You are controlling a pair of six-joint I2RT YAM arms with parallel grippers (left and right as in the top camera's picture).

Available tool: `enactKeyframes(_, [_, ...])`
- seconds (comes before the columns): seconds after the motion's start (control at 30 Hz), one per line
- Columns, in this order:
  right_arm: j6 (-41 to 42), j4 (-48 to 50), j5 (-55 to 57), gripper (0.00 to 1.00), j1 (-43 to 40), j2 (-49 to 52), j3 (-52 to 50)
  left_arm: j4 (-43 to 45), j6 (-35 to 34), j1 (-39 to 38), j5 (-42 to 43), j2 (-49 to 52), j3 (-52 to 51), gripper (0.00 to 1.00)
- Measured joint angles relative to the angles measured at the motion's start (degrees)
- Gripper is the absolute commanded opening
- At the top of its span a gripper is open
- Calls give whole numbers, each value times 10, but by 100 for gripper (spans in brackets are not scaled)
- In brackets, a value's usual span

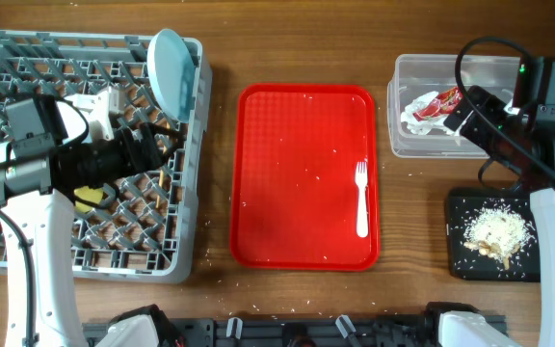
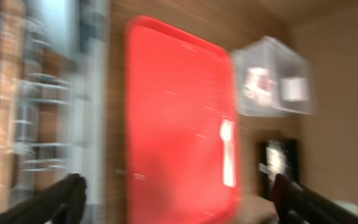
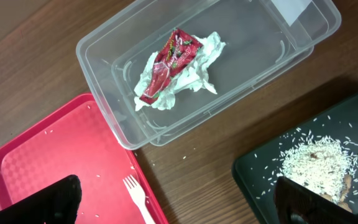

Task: Sort waste into correct bins and load items into the dishwasher rack
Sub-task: 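Move the left gripper back to the white fork on the tray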

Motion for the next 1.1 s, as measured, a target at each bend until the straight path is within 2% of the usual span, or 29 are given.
enactKeyframes(0.1, [0, 0, 0, 100, 0, 0, 0, -62, -1, -26, 94, 0, -1, 100])
enactKeyframes(0.17, [0, 0, 0, 100, 0, 0, 0, -68, -1, -57, 110, 0, -1, 100])
enactKeyframes(0.23, [0, 0, 0, 100, 0, 0, 0, -58, -18, -134, 104, 0, -1, 100])
enactKeyframes(0.3, [0, 1, 0, 100, 0, 0, 0, -25, -79, -194, 29, 0, -1, 100])
enactKeyframes(0.4, [0, 0, 0, 100, 0, 0, 0, -12, -215, -268, -168, -1, -1, 100])
enactKeyframes(0.43, [0, 0, 0, 100, 0, 0, 0, -11, -244, -281, -210, -1, -1, 100])
enactKeyframes(0.5, [0, 0, 0, 100, 0, 0, 0, -11, -278, -306, -258, -1, -1, 100])
enactKeyframes(0.63, [0, 0, 0, 100, 0, 0, 0, -7, -362, -414, -333, -1, -2, 100])
enactKeyframes(0.77, [0, 0, 0, 100, 0, 0, 0, 69, -493, -557, -445, 5, -3, 100])
enactKeyframes(0.87, [0, 0, 0, 100, 0, 0, 0, 169, -535, -650, -495, 59, -3, 100])
enactKeyframes(0.97, [0, 0, 0, 99, 0, 0, 0, 257, -544, -699, -526, 134, -2, 99])
enactKeyframes(1.07, [0, 1, 0, 100, 0, 0, 0, 295, -549, -739, -570, 224, -2, 98])
enactKeyframes(1.1, [0, 0, 0, 100, 0, 0, 0, 301, -550, -747, -592, 245, -2, 94])
